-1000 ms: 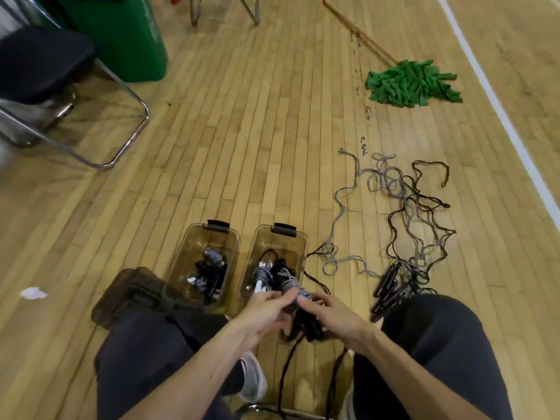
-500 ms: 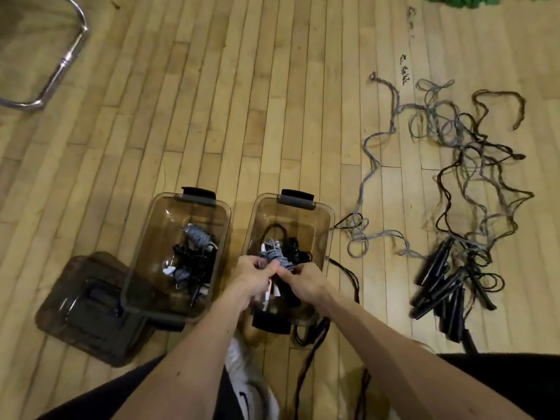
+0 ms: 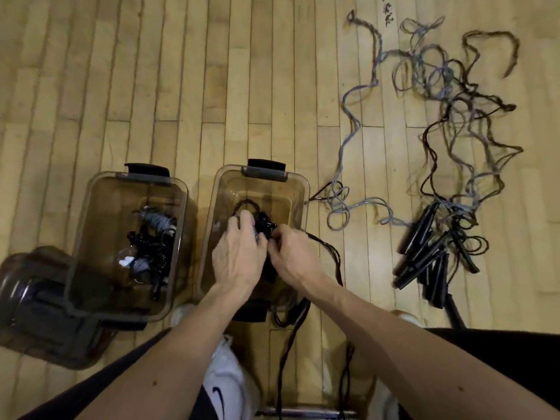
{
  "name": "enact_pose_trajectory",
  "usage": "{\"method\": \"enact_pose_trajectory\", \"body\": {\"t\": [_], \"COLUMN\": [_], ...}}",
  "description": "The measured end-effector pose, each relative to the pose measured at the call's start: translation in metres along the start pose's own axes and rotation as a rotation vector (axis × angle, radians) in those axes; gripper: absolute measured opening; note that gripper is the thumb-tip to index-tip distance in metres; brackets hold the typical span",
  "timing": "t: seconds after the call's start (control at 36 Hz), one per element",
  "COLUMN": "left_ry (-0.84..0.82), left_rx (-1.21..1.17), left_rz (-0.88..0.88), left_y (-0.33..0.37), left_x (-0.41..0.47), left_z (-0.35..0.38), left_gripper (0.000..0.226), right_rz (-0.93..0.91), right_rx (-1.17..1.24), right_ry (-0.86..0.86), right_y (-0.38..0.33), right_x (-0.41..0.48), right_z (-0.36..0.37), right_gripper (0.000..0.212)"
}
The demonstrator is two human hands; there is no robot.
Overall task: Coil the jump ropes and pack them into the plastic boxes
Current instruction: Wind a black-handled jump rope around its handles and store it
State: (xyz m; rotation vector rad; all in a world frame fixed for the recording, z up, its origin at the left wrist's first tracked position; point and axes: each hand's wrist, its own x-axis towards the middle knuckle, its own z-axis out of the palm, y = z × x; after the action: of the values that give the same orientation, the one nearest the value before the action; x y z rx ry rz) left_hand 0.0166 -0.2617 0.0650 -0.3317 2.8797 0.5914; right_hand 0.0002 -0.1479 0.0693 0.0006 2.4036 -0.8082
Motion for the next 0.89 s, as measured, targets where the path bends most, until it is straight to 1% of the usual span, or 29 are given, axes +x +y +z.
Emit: {"method": "enact_pose_trajectory", "body": {"t": [0.06, 0.11, 0.17, 0.19, 0.22, 0.25, 0.28, 0.31, 0.33, 0.44, 0.53, 0.58, 0.67, 0.72, 0.75, 0.81, 0.83, 0.86, 0.89], "left_ry": [0.067, 0.069, -0.022, -0.105, -0.224, -0.363, -0.473, -0.555, -0.601, -0.699, -0.741, -0.692, -0.584, -0.612, -0.628, -0.623, -0.616, -0.61, -0.621], "left_rx": [-0.035, -0.031, -0.042, -0.039, -0.024, -0.017, -0.021, -0.02, -0.024, -0.159, -0.22, -0.188, -0.11, -0.093, -0.064, -0.012, -0.022, -0.061, -0.118], "left_rz": [0.262, 0.492, 0.652, 0.706, 0.731, 0.7, 0.618, 0.498, 0.384, -0.079, -0.288, -0.317, -0.319, -0.34, -0.357, -0.377, -0.384, -0.379, -0.362], "left_y": [0.015, 0.025, 0.035, 0.04, 0.045, 0.05, 0.053, 0.052, 0.051, 0.039, 0.027, 0.023, 0.016, 0.015, 0.016, 0.019, 0.02, 0.022, 0.023], "left_x": [-0.011, -0.027, -0.052, -0.065, -0.079, -0.091, -0.103, -0.112, -0.119, -0.122, -0.115, -0.112, -0.109, -0.106, -0.103, -0.098, -0.097, -0.096, -0.097], "left_z": [0.0, 0.008, 0.023, 0.031, 0.04, 0.049, 0.056, 0.066, 0.075, 0.107, 0.126, 0.139, 0.154, 0.16, 0.162, 0.165, 0.165, 0.165, 0.165], "left_gripper": [0.012, 0.009, 0.014, 0.018, 0.02, 0.018, 0.018, 0.023, 0.029, 0.051, 0.067, 0.071, 0.076, 0.076, 0.074, 0.061, 0.053, 0.05, 0.052], "right_rz": [-0.011, 0.077, 0.236, 0.309, 0.362, 0.401, 0.435, 0.471, 0.502, 0.555, 0.599, 0.588, 0.604, 0.626, 0.642, 0.668, 0.668, 0.659, 0.662], "right_rx": [0.032, 0.079, 0.148, 0.161, 0.149, 0.121, 0.087, 0.069, 0.07, 0.162, 0.211, 0.253, 0.411, 0.506, 0.565, 0.659, 0.68, 0.697, 0.698], "right_ry": [0.15, 0.26, 0.311, 0.307, 0.276, 0.22, 0.147, 0.075, 0.008, -0.195, -0.242, -0.262, -0.292, -0.297, -0.296, -0.297, -0.311, -0.313, -0.314], "right_y": [0.017, 0.038, 0.064, 0.077, 0.089, 0.104, 0.115, 0.126, 0.136, 0.156, 0.156, 0.157, 0.153, 0.148, 0.146, 0.143, 0.143, 0.143, 0.143], "right_x": [-0.009, -0.016, -0.022, -0.027, -0.032, -0.037, -0.043, -0.048, -0.052, -0.059, -0.053, -0.045, -0.036, -0.032, -0.03, -0.027, -0.027, -0.027, -0.027], "right_z": [-0.017, -0.03, -0.039, -0.04, -0.039, -0.033, -0.026, -0.018, -0.01, 0.017, 0.035, 0.045, 0.054, 0.054, 0.056, 0.057, 0.057, 0.058, 0.056], "right_gripper": [0.021, 0.019, 0.02, 0.021, 0.02, 0.018, 0.014, 0.011, 0.01, 0.025, 0.026, 0.023, 0.02, 0.016, 0.017, 0.019, 0.016, 0.013, 0.015]}}
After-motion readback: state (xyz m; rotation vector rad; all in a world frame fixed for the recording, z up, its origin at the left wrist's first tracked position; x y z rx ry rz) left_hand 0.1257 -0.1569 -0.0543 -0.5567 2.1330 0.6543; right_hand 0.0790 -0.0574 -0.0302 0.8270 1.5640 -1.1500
